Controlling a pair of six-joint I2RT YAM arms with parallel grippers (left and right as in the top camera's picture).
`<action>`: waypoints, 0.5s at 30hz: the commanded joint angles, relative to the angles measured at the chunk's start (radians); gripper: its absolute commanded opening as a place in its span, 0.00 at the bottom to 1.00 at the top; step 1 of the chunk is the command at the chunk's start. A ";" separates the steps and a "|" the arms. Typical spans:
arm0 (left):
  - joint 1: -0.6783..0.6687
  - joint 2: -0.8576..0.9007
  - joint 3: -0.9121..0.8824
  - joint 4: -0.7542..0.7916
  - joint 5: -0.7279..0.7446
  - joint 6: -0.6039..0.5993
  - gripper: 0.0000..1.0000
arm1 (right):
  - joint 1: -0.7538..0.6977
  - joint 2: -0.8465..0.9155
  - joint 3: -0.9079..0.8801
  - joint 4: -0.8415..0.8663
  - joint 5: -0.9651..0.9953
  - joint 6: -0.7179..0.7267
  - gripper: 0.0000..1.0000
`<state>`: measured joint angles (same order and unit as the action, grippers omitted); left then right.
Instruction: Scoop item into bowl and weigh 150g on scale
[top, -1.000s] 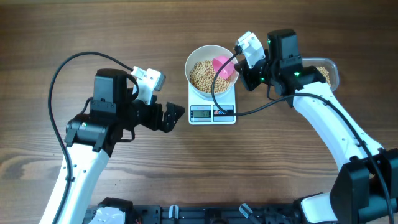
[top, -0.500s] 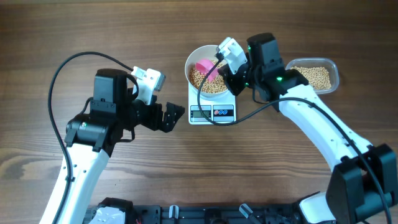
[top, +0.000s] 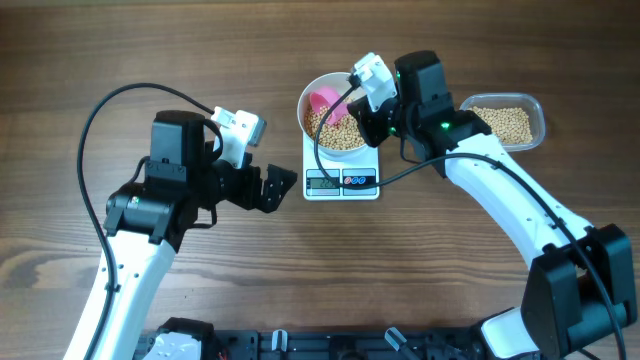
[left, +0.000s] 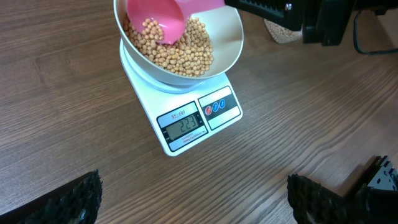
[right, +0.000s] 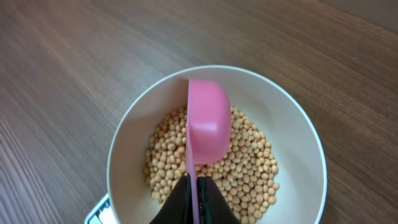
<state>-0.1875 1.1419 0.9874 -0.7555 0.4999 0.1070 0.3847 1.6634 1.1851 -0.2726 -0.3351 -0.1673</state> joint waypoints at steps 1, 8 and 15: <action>0.007 0.005 0.000 0.003 0.015 -0.006 1.00 | -0.030 -0.035 0.016 0.014 0.006 0.068 0.04; 0.007 0.005 0.000 0.003 0.015 -0.006 1.00 | -0.097 -0.118 0.016 0.006 0.004 0.126 0.04; 0.007 0.005 0.000 0.003 0.015 -0.006 1.00 | -0.127 -0.165 0.016 -0.013 -0.096 0.116 0.04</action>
<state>-0.1875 1.1419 0.9874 -0.7555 0.4999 0.1070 0.2611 1.5269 1.1851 -0.2726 -0.3485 -0.0673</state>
